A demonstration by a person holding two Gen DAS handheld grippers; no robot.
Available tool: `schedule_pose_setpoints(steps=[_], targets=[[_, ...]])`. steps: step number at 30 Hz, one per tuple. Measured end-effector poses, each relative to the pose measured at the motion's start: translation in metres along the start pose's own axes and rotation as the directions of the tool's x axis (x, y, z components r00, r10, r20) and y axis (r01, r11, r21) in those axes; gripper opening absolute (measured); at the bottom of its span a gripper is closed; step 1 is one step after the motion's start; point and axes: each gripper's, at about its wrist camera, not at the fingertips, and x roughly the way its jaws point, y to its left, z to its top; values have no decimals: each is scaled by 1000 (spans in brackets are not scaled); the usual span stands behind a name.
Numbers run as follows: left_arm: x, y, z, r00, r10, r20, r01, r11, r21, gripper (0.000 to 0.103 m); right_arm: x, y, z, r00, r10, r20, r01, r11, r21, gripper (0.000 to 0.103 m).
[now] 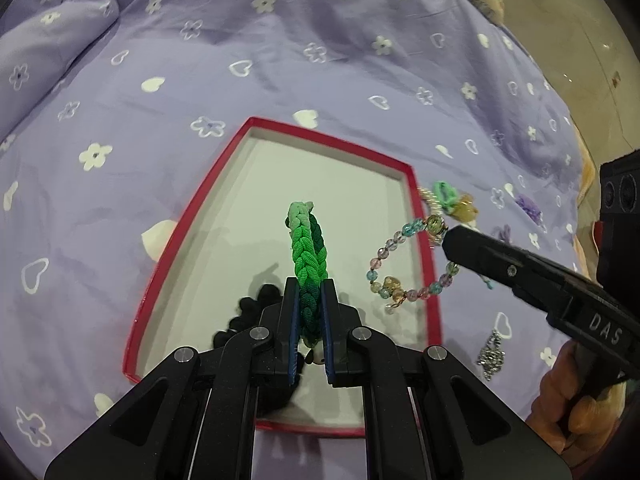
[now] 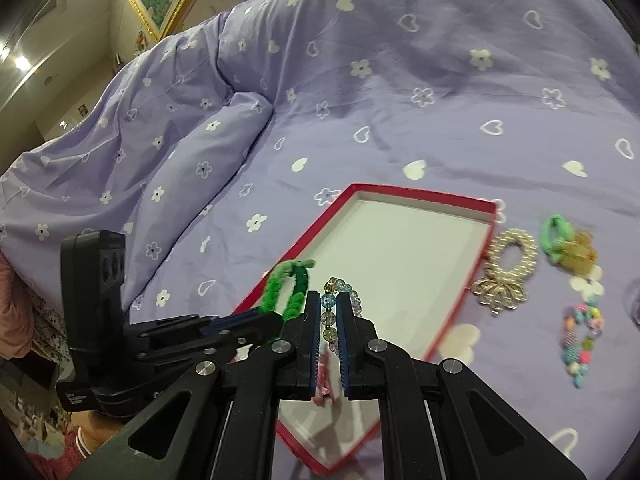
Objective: Organize jewelry
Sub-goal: 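Lower the green bracelet into the tray and open the left tool while the right tool releases the beaded bracelet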
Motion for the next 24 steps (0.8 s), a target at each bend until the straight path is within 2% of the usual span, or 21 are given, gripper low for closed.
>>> schedule_pose_setpoints(steps=[5, 10, 14, 19, 24], targets=[[18, 14, 2, 999, -4, -36, 3, 1000, -29, 8, 26, -5, -6, 999, -3, -49, 4, 1000, 18, 7], [31, 24, 1, 998, 10, -63, -13, 999, -50, 9, 44, -20, -17, 994, -37, -101, 41, 998, 39, 7], [35, 31, 0, 997, 16, -72, -21, 998, -68, 10, 51, -28, -23, 989, -62, -136, 68, 997, 43, 7], [35, 30, 0, 996, 56, -74, -60, 997, -52, 12, 58, -28, -27, 982, -80, -170, 85, 996, 22, 8], [35, 29, 0, 995, 71, -76, -74, 996, -41, 13, 59, -25, -27, 980, -95, -172, 96, 995, -1, 12]])
